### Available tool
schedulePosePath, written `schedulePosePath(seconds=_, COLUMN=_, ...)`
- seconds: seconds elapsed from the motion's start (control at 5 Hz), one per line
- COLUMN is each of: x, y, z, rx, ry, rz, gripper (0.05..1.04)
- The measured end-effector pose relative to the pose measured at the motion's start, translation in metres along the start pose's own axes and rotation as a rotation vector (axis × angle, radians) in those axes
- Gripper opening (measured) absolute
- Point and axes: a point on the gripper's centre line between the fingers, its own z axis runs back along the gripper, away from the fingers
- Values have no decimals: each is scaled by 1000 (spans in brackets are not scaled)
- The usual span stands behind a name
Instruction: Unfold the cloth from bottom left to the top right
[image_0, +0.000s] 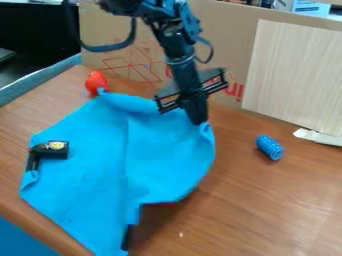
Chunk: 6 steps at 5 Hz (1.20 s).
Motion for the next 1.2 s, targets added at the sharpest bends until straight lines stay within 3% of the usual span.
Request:
schedulePosePath(seconds=0.6, x=-22, y=-28, z=-27, rx=-2, ry=48, rz=-100, gripper=55)
schedulePosePath(seconds=0.8, x=-25, y=-30, z=-38, rx=9, ry=53, rz=-205, gripper=70)
schedulePosePath(seconds=1.0, x=-26, y=-30, z=-40, rx=40, ry=24, rz=-330, gripper=209)
schedulePosePath(seconds=1.2, x=-26, y=-32, z=-36, rx=55, ry=35, rz=-422, gripper=461)
